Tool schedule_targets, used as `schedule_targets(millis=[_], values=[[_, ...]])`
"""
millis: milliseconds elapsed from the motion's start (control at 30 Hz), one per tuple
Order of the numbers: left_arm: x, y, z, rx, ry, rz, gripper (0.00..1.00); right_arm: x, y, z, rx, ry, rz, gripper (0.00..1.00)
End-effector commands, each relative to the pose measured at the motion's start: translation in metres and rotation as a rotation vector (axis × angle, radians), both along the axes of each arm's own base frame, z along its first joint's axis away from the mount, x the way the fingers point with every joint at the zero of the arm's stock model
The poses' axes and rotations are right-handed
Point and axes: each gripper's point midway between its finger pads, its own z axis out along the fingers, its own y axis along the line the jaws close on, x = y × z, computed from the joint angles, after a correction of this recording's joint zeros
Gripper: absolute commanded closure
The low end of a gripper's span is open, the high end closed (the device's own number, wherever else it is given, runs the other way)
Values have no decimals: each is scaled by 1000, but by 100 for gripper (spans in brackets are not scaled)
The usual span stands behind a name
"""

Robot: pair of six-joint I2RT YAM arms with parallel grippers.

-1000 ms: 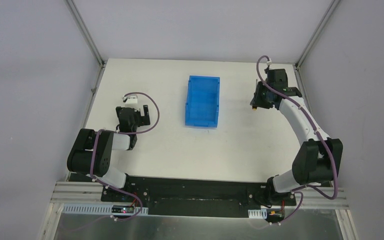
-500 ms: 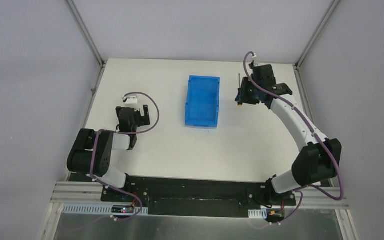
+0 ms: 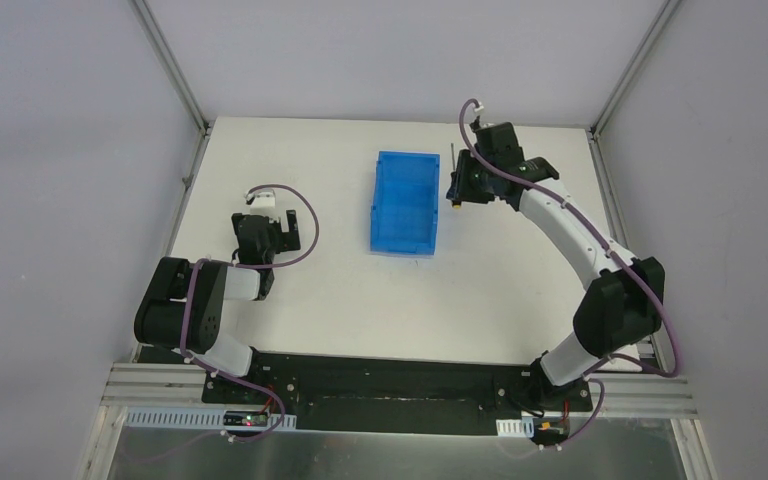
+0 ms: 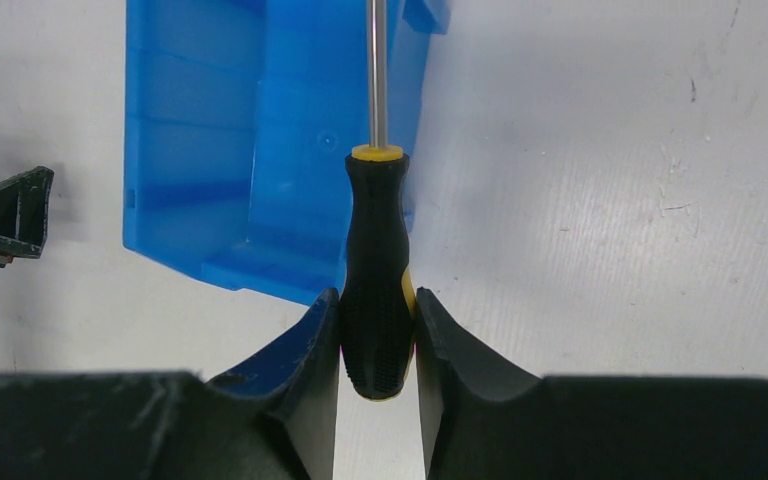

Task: Put the screwdriver in the bin
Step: Place the screwdriver in the bin.

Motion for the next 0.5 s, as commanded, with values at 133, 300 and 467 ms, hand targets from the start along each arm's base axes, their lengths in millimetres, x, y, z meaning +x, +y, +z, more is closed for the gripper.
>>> schedule_targets(millis=[133, 300, 467], values=[[4, -1, 14, -15, -46, -9, 1, 19, 34, 28, 63, -91, 4, 89], [4, 0, 14, -15, -47, -6, 1, 21, 55, 24, 78, -84, 28, 89], [4, 0, 13, -15, -46, -6, 1, 27, 72, 20, 80, -93, 13, 89]])
